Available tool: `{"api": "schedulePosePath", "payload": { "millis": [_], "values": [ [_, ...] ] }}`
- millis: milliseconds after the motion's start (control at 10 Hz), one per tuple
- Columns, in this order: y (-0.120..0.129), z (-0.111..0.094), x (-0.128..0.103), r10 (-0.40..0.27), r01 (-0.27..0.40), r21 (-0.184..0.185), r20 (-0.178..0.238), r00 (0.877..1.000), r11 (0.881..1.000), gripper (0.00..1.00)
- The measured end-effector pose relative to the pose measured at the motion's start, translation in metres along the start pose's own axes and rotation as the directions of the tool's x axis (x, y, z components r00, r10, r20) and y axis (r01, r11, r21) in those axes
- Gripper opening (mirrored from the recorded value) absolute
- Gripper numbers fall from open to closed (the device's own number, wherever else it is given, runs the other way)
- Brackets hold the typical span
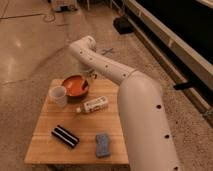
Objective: Place the pepper in the ceramic bowl
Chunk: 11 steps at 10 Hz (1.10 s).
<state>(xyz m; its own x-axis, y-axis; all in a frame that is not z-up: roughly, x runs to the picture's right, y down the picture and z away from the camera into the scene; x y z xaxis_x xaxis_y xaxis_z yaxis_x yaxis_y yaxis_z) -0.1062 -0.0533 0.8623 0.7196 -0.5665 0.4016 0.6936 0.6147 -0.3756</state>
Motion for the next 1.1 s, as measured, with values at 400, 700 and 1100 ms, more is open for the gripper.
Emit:
{"api": "schedulePosePath", "payload": {
  "millis": [400, 700, 1100],
  "values": [
    [-0.013, 0.004, -0.002, -0.021, 0.021, 0.054, 0.005, 1.0, 0.998, 0.0],
    [-0.033, 0.012, 0.0, -0.053, 0.052, 0.125, 0.002, 0.999, 0.991, 0.0],
    [-0.065, 0.024, 0.01, -0.08, 0.079, 0.215, -0.004, 0.997, 0.973, 0.0]
  ]
}}
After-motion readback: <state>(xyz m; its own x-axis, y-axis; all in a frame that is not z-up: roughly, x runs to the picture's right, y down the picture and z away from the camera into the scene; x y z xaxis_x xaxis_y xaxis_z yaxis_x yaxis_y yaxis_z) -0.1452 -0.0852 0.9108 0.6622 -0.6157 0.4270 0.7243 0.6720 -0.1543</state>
